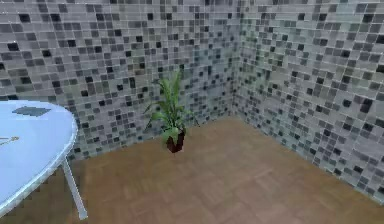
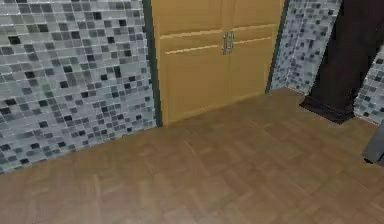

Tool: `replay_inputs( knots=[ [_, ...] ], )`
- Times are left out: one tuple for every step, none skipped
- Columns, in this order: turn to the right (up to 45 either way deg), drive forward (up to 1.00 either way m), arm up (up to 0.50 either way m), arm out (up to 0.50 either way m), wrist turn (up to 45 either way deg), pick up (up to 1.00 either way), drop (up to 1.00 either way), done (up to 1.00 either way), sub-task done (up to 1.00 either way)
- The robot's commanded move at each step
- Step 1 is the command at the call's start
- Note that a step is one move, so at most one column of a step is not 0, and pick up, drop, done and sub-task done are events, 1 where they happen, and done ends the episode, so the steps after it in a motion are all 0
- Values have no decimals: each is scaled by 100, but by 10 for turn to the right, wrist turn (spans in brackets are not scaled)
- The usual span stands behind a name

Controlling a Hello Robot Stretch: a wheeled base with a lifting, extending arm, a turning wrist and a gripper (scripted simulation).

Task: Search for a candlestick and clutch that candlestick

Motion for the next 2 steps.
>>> replay_inputs(
  knots=[
    [-300,0,0,0,0,0,0,0,0],
    [0,30,0,0,0,0,0,0,0]
  ],
)
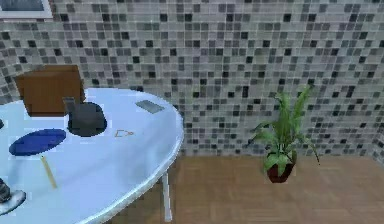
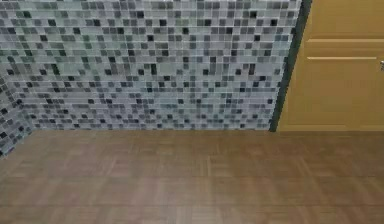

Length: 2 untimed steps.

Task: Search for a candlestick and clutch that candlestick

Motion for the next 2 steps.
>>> replay_inputs(
  knots=[
    [-450,0,0,0,0,0,0,0,0],
    [-450,0,0,0,0,0,0,0,0]
  ],
)
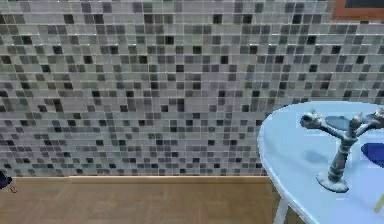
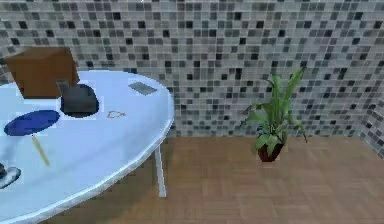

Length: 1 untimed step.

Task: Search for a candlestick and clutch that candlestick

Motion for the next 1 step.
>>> replay_inputs(
  knots=[
    [-450,0,0,0,0,0,0,0,0]
  ],
)
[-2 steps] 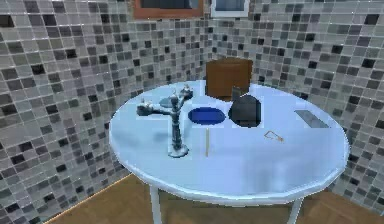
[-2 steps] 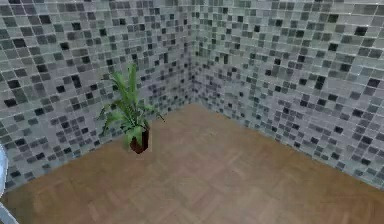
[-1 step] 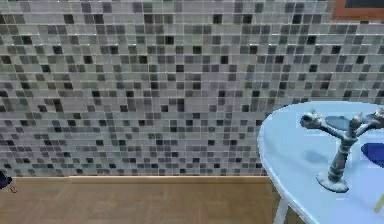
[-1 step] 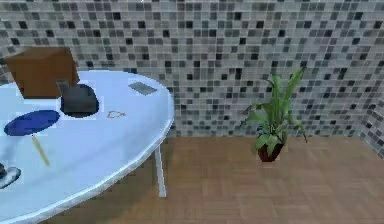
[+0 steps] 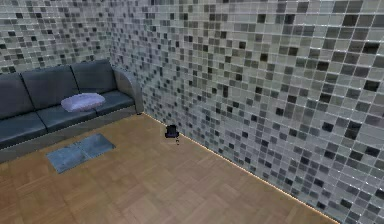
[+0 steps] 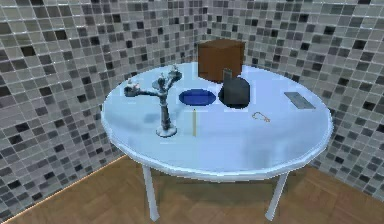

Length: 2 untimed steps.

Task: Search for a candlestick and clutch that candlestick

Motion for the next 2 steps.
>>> replay_inputs(
  knots=[
    [0,0,50,0,0,0,0,0,0],
    [0,0,38,0,0,0,0,0,0]
  ],
)
